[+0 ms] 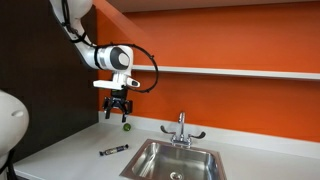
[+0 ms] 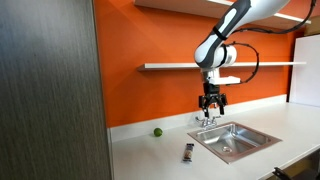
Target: Put the chocolate bar inside the sink
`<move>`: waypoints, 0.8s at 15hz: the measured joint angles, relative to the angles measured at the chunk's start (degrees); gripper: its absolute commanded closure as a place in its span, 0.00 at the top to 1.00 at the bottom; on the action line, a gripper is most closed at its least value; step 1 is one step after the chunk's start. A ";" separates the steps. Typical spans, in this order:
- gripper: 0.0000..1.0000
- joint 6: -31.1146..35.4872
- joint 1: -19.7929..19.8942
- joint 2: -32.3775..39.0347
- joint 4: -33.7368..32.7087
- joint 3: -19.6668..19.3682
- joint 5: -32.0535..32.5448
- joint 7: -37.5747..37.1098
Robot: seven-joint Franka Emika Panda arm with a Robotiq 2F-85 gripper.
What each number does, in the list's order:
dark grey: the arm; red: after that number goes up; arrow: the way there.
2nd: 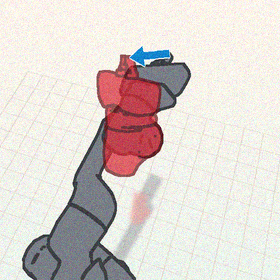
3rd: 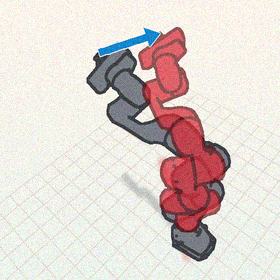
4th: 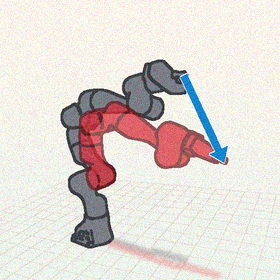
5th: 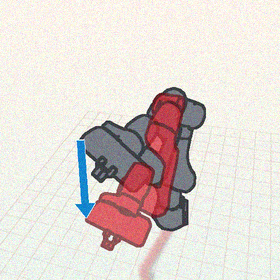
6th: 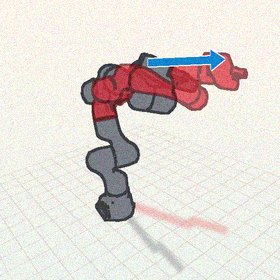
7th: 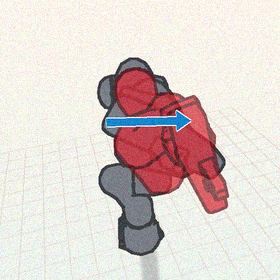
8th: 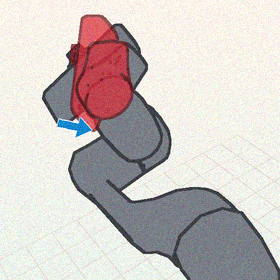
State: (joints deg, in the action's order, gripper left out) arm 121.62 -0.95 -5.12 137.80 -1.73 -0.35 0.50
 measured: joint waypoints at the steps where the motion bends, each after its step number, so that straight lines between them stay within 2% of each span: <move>1: 1.00 0.63 -0.13 0.97 -0.37 0.38 0.00 -1.04; 12: 1.00 12.56 -0.43 18.77 -8.31 0.94 0.00 -7.87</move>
State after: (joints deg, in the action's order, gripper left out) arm 134.18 -1.38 13.66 129.50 -0.80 -0.35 -7.37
